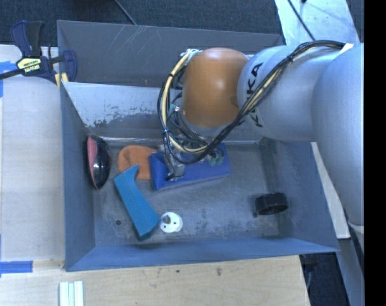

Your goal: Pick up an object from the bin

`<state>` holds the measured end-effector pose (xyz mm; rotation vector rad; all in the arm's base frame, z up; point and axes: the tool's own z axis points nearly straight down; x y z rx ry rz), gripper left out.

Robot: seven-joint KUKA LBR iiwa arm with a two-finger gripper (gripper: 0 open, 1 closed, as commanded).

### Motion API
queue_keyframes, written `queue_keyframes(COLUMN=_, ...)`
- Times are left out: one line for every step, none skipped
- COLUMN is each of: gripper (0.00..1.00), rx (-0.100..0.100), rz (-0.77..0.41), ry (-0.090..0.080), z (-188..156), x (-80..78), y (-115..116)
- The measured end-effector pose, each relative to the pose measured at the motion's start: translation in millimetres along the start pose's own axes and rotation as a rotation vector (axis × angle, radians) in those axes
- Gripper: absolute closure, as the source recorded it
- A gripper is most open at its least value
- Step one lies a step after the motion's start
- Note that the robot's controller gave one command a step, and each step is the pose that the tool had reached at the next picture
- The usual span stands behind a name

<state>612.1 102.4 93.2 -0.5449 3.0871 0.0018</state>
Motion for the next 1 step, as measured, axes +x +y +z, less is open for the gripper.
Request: queue_keyframes(gripper=1.00, rx=0.001, rz=0.001, ry=0.000, z=-19.0, x=-1.2, y=-0.5)
